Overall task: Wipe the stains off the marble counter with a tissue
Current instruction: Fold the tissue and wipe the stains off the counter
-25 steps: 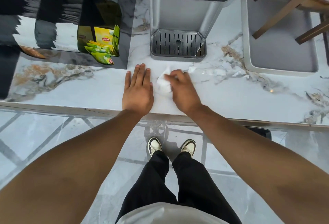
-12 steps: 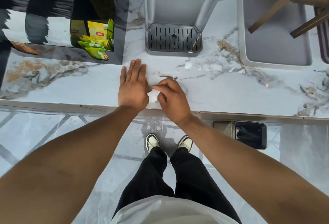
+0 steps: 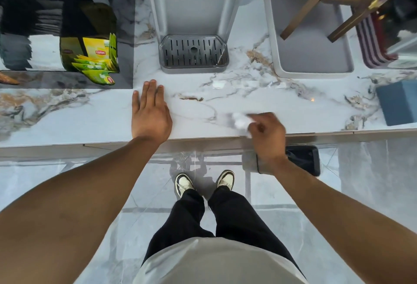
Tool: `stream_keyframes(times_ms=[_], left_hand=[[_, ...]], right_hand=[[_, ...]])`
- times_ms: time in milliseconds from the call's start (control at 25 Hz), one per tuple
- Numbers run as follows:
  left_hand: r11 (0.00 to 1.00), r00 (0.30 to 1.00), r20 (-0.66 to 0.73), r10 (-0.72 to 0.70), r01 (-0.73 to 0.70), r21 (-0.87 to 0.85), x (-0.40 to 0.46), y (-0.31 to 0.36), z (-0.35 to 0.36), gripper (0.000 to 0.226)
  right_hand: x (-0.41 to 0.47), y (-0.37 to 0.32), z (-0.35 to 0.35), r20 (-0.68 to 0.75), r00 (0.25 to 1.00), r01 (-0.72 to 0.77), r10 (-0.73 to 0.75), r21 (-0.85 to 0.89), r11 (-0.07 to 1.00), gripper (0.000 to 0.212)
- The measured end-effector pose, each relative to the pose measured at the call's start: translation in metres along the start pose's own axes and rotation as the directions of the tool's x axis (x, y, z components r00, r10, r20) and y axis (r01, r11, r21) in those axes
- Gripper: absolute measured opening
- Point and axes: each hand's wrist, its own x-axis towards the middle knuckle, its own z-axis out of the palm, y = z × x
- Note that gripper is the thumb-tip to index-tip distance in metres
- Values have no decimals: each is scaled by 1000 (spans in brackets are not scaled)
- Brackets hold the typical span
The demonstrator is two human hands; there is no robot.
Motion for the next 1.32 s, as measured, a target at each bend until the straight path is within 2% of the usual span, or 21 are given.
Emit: stream_keyframes(times_ms=[40,80,120,160,280,360,440,520,560,640,720,760,800,840,920,960,1000,1040,1120,1200,1320], left_hand=[[1000,1000,5,-8,8,9,0,0,0,54],[1000,1000,4,-9,9,14,-1,1,0,55],[1000,1000,4,-7,7,17,-1,2,0,54],[1000,1000,4,-6,6,18,-2,2,0,54],[1000,1000,1,-10,10,16,-2,1,0,53],[1000,1000,13,-13,13,17,-1,1,-1,53],[1000,1000,12,-13,13,13,-1,2,-1,53],[1000,1000,15,-7,7,5,-1,4,-2,53],[1000,1000,20,-8,8,5,-2,3,-2,53],[1000,1000,11,-10,10,8,-3,2,-1,54],[1000,1000,-1,2,-2,-1,-1,1,2,54],[1000,1000,-4,6,-6,-4,-1,0,3,54],[1000,1000,-10,9,-9,-7,0,0,5,55],[1000,1000,-15,11,-12,-10,0,0,5,55],[1000,1000,-13,17,-17,-25,1,0,4,54],[999,1000,-3,16,-16,-35,2,0,2,54],[999,1000,13,11,-11,-46,3,1,-1,54],[999,999,34,2,0,-50,5,3,-4,54],[998,997,76,-30,34,-49,9,8,-13,53],[996,998,59,-9,14,-87,6,19,-24,47],[943,985,-64,162,-174,-283,-19,50,-34,30]], right_hand=[[4,5,-6,-159,973,-172,168,-9,985,32],[6,9,-10,-257,922,-304,289,-20,952,32],[5,11,-10,-294,893,-368,341,-41,929,32],[0,10,-3,-286,899,-365,331,-76,928,32],[-17,-19,35,-116,983,-156,140,-142,978,33],[-27,-44,62,36,999,32,-28,-113,993,32],[-35,-64,79,225,955,202,-193,-14,979,31],[-36,-70,76,376,889,231,-263,128,964,29],[-31,-68,71,375,891,213,-256,154,965,29],[-11,-59,58,211,965,148,-158,61,987,29],[6,-49,46,15,999,-38,39,-104,994,30],[7,-49,46,-6,994,-112,112,-154,982,31],[3,-52,50,34,993,-106,114,-182,978,32],[-5,-59,56,136,990,-4,28,-171,985,33],[-31,-73,69,403,894,224,-193,-31,974,31],[-41,-78,71,491,837,251,-244,52,967,29],[-48,-79,73,507,827,221,-242,102,970,27],[-50,-78,72,454,871,143,-187,130,981,26],[-47,-71,64,257,966,-30,-17,179,983,24],[-44,-60,53,128,988,-113,89,198,974,23],[-42,-45,34,90,986,-156,139,208,966,20]])
